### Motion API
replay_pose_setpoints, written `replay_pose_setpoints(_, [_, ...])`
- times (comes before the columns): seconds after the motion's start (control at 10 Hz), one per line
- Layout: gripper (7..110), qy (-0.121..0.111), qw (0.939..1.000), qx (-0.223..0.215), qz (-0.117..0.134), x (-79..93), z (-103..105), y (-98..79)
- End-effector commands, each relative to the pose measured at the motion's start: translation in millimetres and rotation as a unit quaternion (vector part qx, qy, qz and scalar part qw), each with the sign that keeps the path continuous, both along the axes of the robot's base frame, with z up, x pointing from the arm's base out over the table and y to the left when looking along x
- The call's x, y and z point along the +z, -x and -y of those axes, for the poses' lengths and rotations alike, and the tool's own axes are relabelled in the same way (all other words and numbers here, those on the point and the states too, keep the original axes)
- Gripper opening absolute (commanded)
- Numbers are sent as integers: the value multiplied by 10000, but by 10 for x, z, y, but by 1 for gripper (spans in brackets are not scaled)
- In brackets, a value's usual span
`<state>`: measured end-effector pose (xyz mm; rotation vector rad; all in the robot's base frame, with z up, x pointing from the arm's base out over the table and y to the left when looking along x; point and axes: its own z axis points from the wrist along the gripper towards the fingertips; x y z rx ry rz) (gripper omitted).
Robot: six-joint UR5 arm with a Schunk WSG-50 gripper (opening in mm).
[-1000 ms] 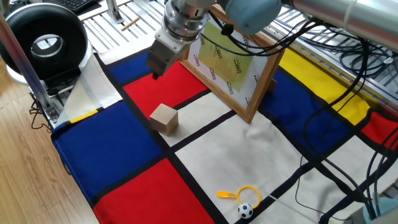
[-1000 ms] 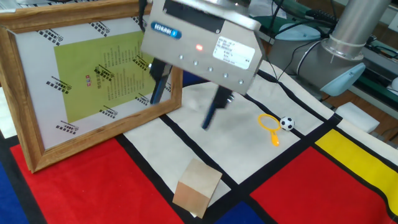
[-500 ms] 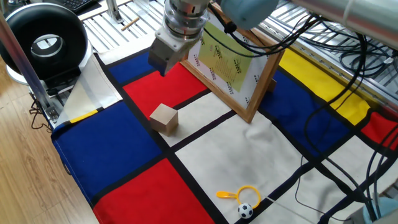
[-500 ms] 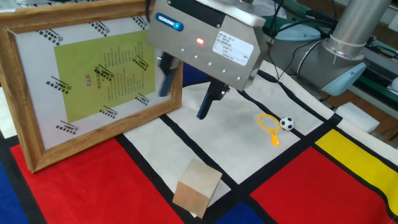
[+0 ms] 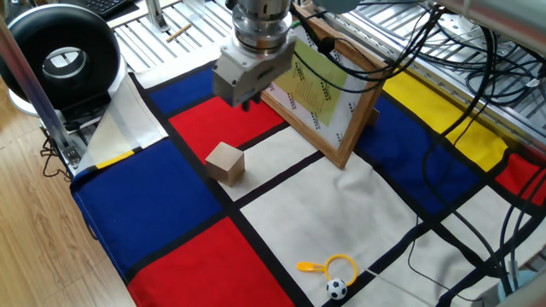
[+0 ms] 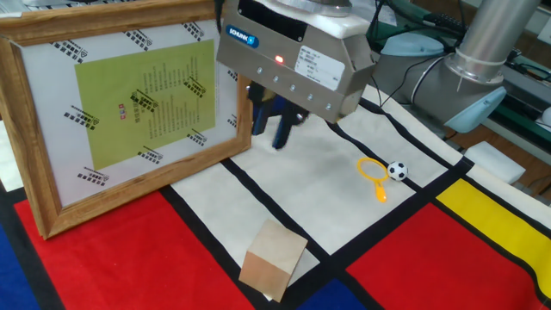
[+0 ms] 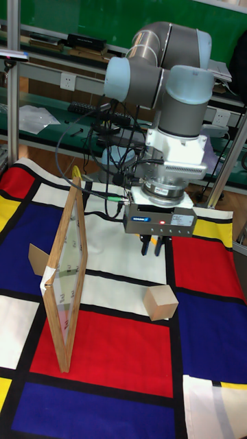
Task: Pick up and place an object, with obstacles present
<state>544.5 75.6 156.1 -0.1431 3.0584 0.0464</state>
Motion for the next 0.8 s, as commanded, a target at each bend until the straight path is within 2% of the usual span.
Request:
replay_pose_setpoints(0.0, [7, 410, 9981, -22, -449, -76, 334, 197])
replay_pose_setpoints(0.1, [7, 411, 9976, 0, -565, -105, 419, 259])
replay_pose_setpoints(0.2, [7, 189, 9982, 28, -572, -173, 419, 291])
replay_pose_setpoints(0.3, [7, -71, 9991, 37, -418, -261, 375, 248])
replay_pose_setpoints(0.4, [7, -147, 9992, 54, -379, -304, 379, 261])
replay_pose_setpoints(0.6, [7, 117, 9993, 113, -341, -321, 476, 250])
replay_pose_setpoints(0.7, [7, 104, 9993, 167, -309, -334, 480, 229])
